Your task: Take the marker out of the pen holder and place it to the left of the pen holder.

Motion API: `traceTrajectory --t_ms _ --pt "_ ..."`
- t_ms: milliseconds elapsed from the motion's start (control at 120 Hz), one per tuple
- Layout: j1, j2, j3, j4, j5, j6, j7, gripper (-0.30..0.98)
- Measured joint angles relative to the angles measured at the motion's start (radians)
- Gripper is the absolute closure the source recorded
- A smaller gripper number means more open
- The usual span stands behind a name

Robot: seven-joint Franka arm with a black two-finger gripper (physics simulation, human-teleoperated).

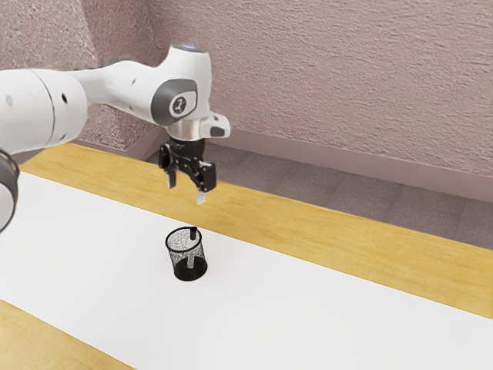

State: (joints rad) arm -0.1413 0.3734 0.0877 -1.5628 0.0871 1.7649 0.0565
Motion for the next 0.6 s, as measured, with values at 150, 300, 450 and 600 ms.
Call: traceTrajectory --t_ms 150,300,450,600 --pt "-0.05 -0.019 0.009 -0.037 0.014 0.026 0.035 0.0" --pt "-0.094 -0.05 0.009 -0.147 0.05 0.093 0.079 0.0" --pt "-0.101 -0.082 0.009 -0.265 0.097 0.178 0.111 0.0" --pt "-0.11 -0.085 0.009 -0.307 0.141 0.245 0.132 0.0"
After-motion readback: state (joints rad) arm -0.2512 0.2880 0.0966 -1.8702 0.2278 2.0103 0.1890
